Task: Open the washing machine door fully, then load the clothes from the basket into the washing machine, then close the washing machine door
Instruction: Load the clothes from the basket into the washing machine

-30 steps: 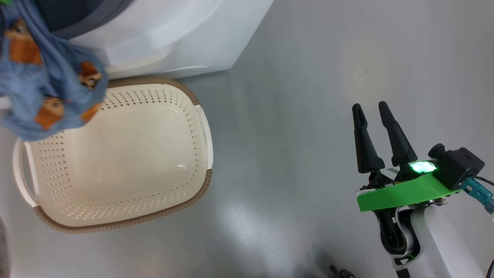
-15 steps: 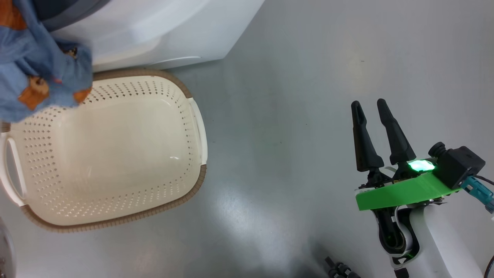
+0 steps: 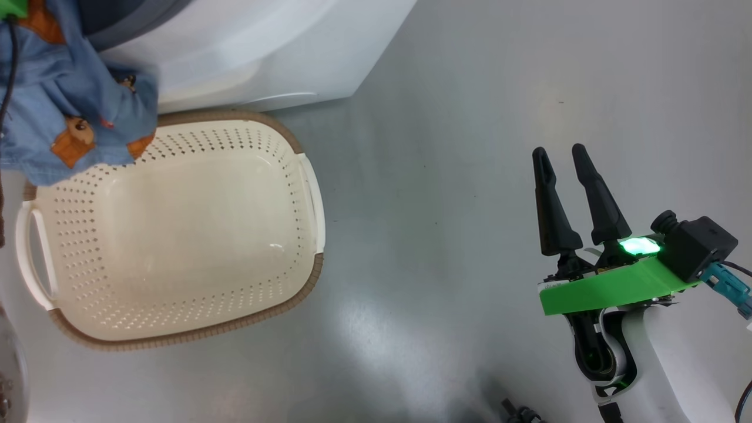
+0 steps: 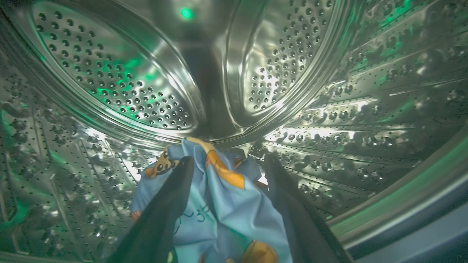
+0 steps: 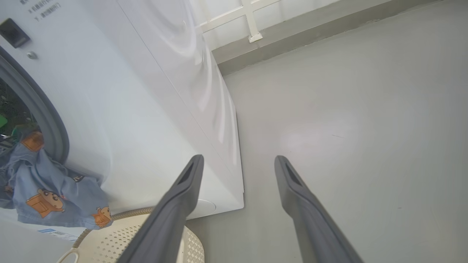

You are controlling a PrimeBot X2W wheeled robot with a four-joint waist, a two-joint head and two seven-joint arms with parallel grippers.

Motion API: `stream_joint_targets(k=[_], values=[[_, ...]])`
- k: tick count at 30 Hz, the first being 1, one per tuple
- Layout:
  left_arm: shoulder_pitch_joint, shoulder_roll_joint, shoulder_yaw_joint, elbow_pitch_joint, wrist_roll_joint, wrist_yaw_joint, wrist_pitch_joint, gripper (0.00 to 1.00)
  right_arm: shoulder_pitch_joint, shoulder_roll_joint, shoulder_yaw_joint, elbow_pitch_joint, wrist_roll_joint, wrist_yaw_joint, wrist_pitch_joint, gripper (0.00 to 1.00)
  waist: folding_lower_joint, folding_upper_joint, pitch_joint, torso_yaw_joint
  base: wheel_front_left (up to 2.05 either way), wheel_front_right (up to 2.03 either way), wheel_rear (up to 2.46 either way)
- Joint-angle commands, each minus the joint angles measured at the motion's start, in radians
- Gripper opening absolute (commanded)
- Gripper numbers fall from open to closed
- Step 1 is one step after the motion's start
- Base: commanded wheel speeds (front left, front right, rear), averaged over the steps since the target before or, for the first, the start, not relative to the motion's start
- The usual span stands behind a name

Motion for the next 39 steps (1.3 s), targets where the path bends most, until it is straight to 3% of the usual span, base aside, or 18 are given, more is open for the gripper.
stream_joint_targets(k=[1,12,22,39], values=[[-0.010,0.040,0.000,-0.011,-0.003,-0.003,-0.005,1.00,0.010,-0.003,0.023,-0.017,0.010,0.008,-0.008,1.00,0.0000,0.0000,-0.007,0.005,0.00,0.00,0.00],[0.066,0.015,0.036,-0.073,-0.047,-0.005,-0.005,1.00,0.007,-0.003,0.019,-0.014,-0.002,0.008,-0.008,1.00,0.0000,0.0000,-0.029,0.019,0.00,0.00,0.00],[0.199,-0.016,0.083,-0.239,-0.053,-0.006,-0.005,1.00,0.020,-0.003,0.008,-0.010,-0.016,0.008,-0.008,1.00,0.0000,0.0000,-0.061,0.036,0.00,0.00,0.00],[0.545,-0.087,0.102,-0.457,-0.061,-0.006,-0.005,1.00,0.088,-0.035,-0.011,0.016,-0.021,0.008,-0.008,1.00,0.0000,0.0000,-0.229,0.088,0.00,0.00,0.00]])
